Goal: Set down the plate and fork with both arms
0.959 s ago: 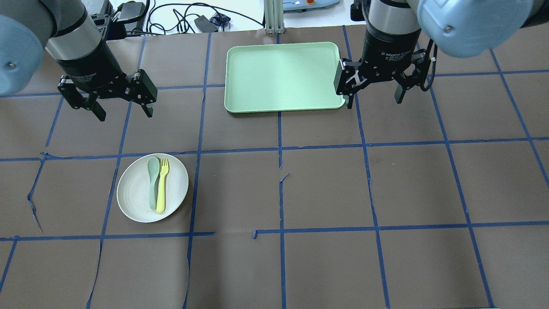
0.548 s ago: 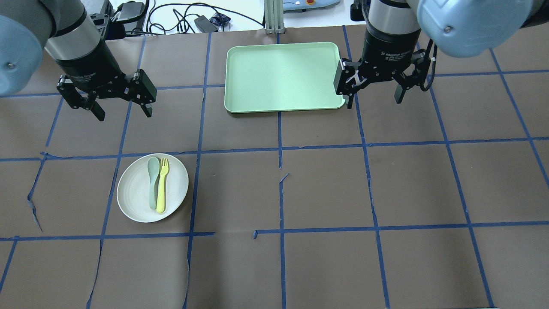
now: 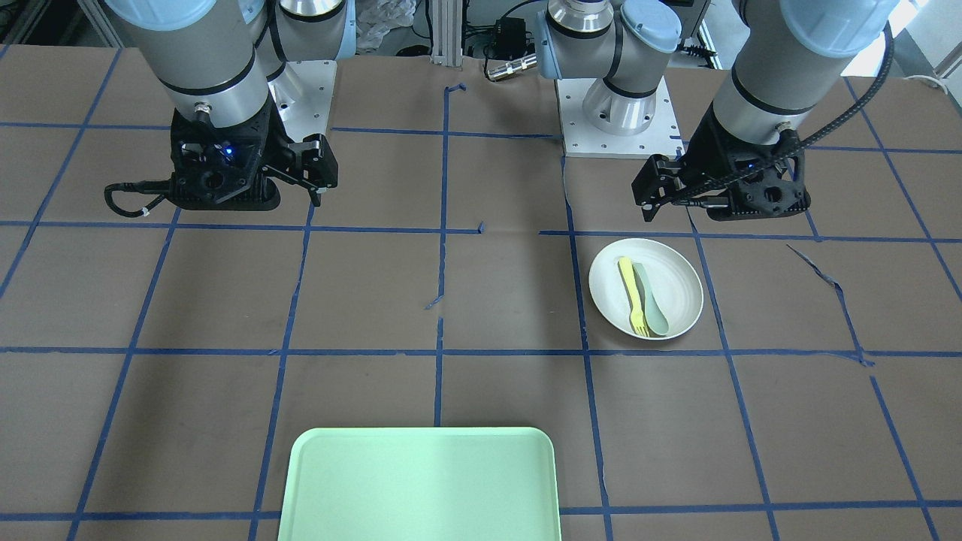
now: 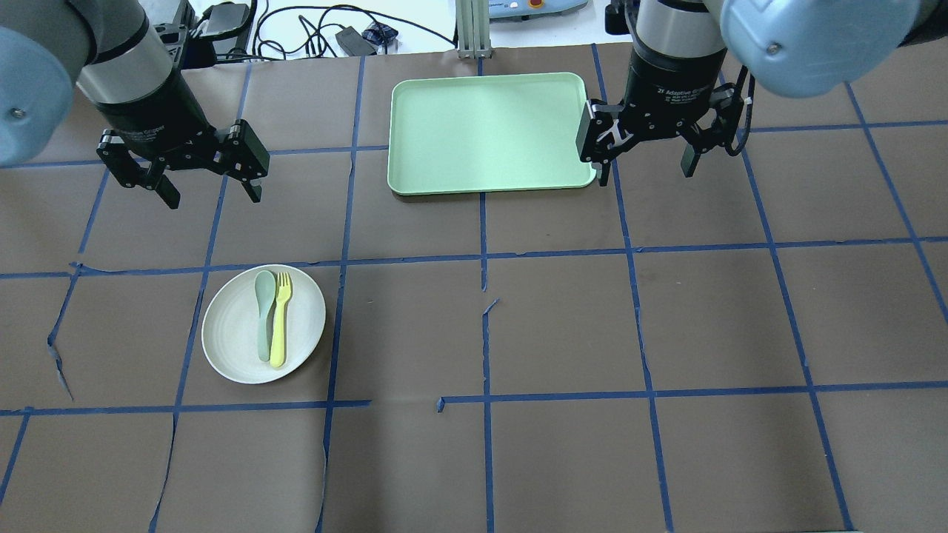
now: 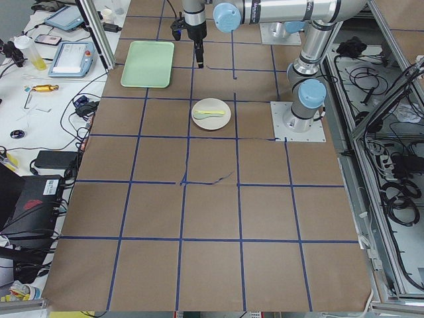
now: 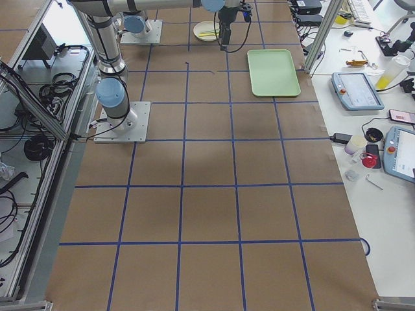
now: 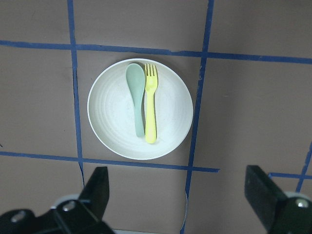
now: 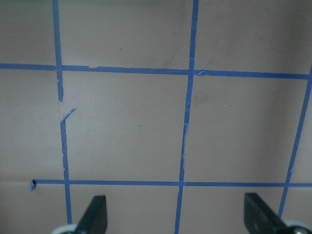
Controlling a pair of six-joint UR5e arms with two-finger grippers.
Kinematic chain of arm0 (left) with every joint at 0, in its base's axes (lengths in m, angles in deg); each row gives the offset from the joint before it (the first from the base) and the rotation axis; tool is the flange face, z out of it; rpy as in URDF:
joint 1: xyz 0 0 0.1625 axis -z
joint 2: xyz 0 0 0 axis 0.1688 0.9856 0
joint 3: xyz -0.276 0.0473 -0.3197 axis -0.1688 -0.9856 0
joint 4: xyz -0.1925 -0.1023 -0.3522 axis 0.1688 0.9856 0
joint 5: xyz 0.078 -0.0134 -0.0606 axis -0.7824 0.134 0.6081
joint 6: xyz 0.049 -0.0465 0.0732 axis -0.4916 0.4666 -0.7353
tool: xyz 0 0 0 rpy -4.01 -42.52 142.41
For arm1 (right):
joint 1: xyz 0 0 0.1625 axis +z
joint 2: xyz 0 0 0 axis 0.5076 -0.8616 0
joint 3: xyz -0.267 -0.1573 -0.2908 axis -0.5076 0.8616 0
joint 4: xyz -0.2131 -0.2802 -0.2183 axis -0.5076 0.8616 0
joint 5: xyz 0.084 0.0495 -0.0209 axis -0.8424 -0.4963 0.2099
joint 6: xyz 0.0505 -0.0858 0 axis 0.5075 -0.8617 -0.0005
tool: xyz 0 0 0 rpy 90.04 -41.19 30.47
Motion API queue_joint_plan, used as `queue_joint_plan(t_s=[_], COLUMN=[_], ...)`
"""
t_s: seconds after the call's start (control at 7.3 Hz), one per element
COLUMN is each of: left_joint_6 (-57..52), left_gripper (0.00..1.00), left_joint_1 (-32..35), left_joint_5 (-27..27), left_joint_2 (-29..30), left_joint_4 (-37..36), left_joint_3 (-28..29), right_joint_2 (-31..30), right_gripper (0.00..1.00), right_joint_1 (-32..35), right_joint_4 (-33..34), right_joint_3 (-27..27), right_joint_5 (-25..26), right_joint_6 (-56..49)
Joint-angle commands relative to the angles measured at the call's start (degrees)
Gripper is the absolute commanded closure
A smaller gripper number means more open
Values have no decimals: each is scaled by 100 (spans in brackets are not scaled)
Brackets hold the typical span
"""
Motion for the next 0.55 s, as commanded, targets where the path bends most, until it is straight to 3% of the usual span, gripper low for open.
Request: queue_joint_plan(t_s=[0.0, 0.41], left_joint_6=[0, 0], left_gripper=[0, 0], left_joint_1=[-12, -12], left_joint_5=[-2, 7], left_joint_2=[19, 19], left_joint_4=[4, -5], left_joint_3=[-7, -15], right_joint_2=[0, -8], right_gripper=[0, 0], right_joint_1=[0, 0], right_joint_4=[-25, -16], right_joint_3=[14, -30], right_joint_5=[7, 16], right_joint_6=[-9, 0])
